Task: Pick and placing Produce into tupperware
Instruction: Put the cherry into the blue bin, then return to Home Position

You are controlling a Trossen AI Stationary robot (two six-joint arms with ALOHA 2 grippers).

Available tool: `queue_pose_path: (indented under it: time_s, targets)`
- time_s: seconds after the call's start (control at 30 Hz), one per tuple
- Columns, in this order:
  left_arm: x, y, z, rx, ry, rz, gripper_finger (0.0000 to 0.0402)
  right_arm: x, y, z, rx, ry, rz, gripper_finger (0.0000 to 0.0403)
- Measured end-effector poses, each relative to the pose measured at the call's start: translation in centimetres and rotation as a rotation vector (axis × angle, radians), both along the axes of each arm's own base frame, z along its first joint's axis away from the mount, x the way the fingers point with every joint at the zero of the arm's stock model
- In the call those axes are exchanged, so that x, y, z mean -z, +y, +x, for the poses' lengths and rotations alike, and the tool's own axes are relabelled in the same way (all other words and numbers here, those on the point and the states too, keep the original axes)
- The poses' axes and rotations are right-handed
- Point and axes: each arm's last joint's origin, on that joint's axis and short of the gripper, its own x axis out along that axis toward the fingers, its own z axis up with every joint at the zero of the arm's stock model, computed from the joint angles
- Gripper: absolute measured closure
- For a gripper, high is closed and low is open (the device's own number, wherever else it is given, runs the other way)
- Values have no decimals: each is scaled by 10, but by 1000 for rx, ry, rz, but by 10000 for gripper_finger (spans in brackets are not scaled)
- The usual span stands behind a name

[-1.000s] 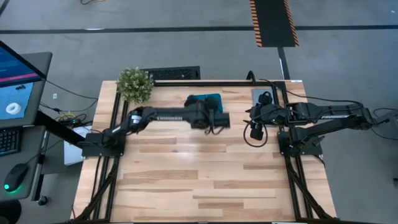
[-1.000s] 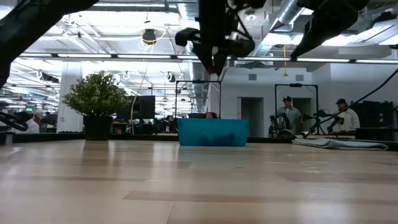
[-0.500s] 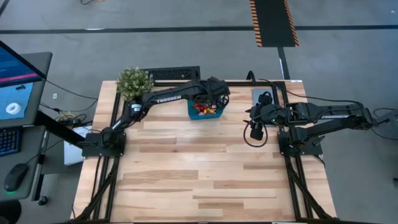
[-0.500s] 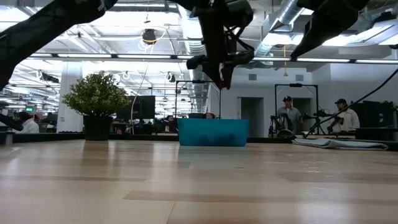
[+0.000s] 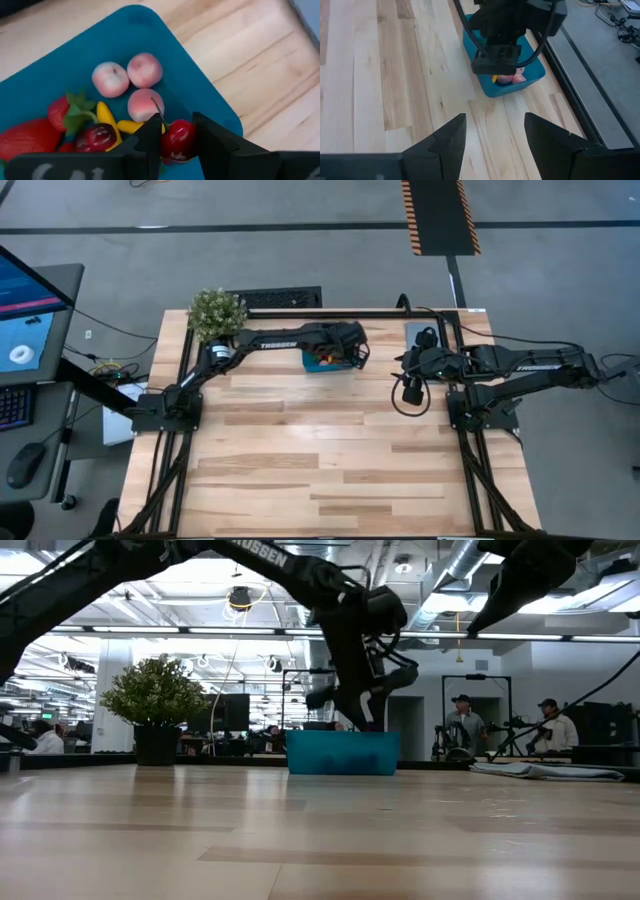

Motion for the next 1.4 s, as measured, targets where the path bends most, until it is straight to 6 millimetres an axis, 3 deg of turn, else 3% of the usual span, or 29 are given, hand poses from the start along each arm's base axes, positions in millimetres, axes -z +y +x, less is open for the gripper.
queue_pose_path:
  time_s: [0.17,0.43,0.67,0.87,1.13,1.33,1.4]
  targets:
    - [14,-5,-3,-2,21,-19,310,0,0,0,0,0,0,178]
    - [12,-5,-3,-17,18,4,304,0,0,0,0,-1,0,178]
    - [11,-5,-3,12,34,10,237,0,0,0,0,-1,0,178]
    - [-2,-5,-3,28,44,8,176,0,0,0,0,-1,0,178]
    - [-44,-9,0,12,30,84,163,0,0,0,5,-3,5,178]
    - [-106,-31,6,103,-67,224,167,0,0,0,0,-1,0,178]
    - [-129,-44,-3,146,-124,272,174,0,0,0,0,-1,0,178]
